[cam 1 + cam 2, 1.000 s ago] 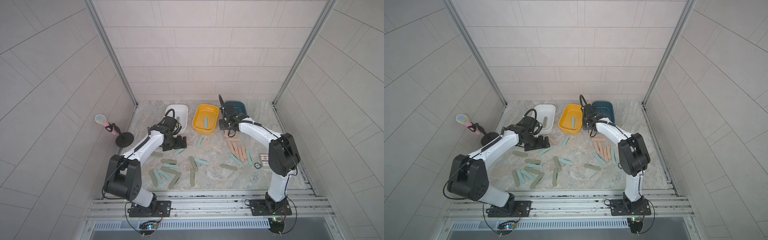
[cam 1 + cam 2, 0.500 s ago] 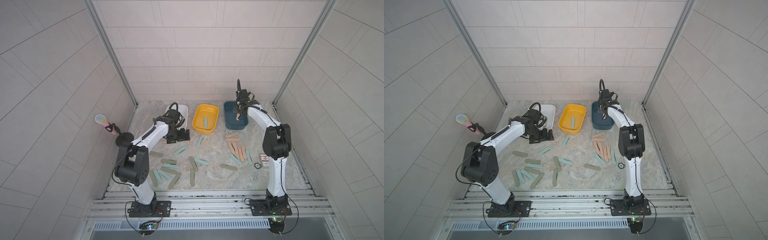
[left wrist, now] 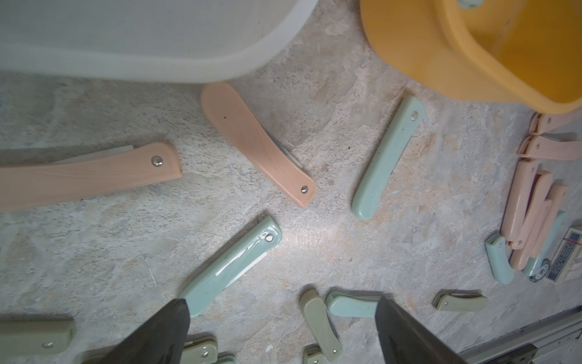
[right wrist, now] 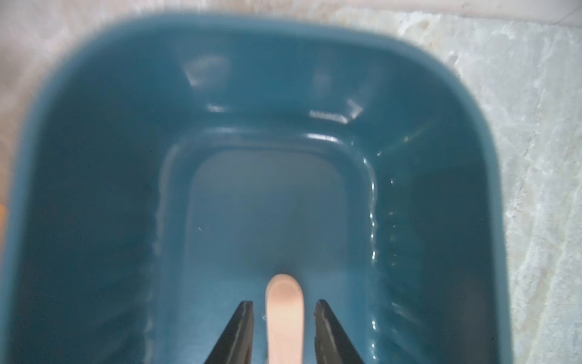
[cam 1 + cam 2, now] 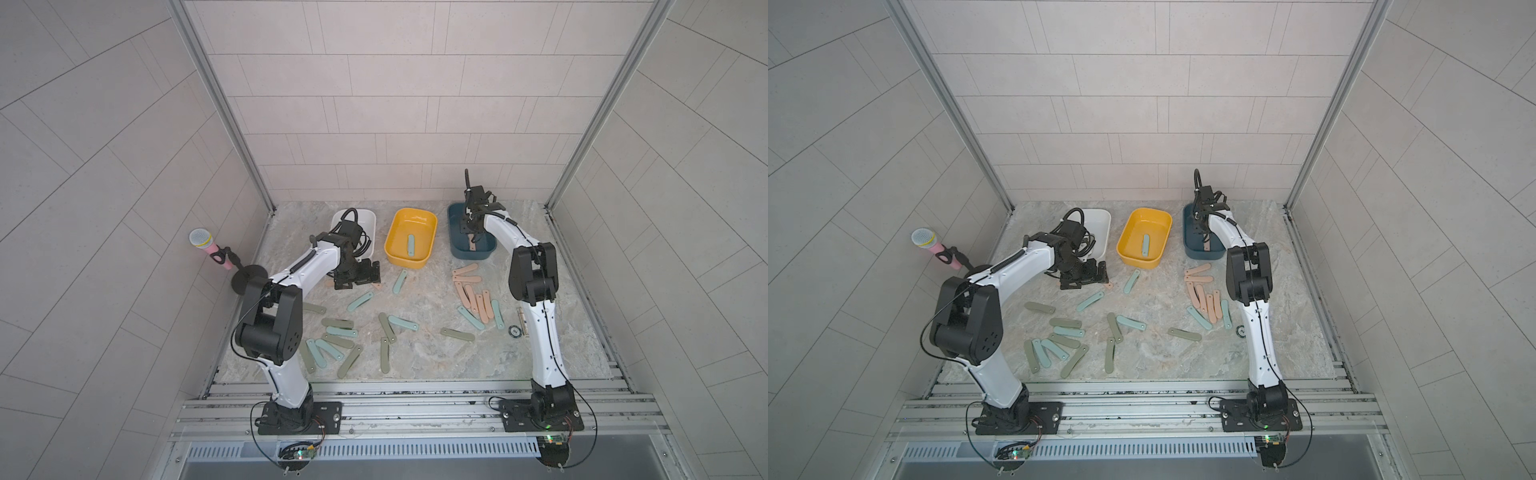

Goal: Place the fruit knives into the storage box by color
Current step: Place the fruit knife in the storage box.

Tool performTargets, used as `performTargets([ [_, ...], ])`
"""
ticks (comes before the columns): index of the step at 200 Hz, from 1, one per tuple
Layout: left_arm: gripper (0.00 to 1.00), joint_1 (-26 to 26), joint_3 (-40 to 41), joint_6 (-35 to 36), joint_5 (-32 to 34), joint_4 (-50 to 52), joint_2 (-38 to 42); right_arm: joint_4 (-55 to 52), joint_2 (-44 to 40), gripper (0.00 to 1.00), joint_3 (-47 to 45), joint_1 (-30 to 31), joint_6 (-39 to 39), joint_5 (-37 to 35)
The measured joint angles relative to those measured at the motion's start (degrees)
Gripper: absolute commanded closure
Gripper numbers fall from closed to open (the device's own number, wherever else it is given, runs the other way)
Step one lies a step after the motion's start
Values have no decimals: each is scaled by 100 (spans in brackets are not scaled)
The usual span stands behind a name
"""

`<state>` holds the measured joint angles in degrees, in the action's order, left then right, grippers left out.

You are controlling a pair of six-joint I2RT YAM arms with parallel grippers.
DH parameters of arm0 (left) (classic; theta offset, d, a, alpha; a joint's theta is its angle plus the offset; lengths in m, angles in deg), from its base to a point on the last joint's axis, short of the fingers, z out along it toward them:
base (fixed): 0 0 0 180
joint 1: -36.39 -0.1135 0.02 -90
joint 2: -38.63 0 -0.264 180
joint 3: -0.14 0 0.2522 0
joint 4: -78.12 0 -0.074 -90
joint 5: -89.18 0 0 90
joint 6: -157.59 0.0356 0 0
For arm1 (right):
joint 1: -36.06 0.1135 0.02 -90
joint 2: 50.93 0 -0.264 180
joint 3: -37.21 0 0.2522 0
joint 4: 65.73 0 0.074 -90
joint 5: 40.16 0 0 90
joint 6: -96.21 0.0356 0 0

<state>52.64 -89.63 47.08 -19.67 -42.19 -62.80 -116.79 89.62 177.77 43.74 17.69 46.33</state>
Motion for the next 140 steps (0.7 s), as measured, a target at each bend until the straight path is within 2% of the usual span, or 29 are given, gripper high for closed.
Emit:
performTargets([
  [21, 0, 0, 2, 57, 107, 7, -11, -35, -122, 47, 31, 4, -28, 146],
  [69, 3, 0, 17, 55, 356, 17, -11, -111, -1091, 36, -938, 146, 0, 345],
  [100, 10, 0, 15, -216, 575, 26, -15, 66, -2269, 20, -1998, 376, 144, 439],
  [140, 17, 42, 15, -785, 789, -22, -109, 348, -3672, 8, -3508, 909, 393, 531],
])
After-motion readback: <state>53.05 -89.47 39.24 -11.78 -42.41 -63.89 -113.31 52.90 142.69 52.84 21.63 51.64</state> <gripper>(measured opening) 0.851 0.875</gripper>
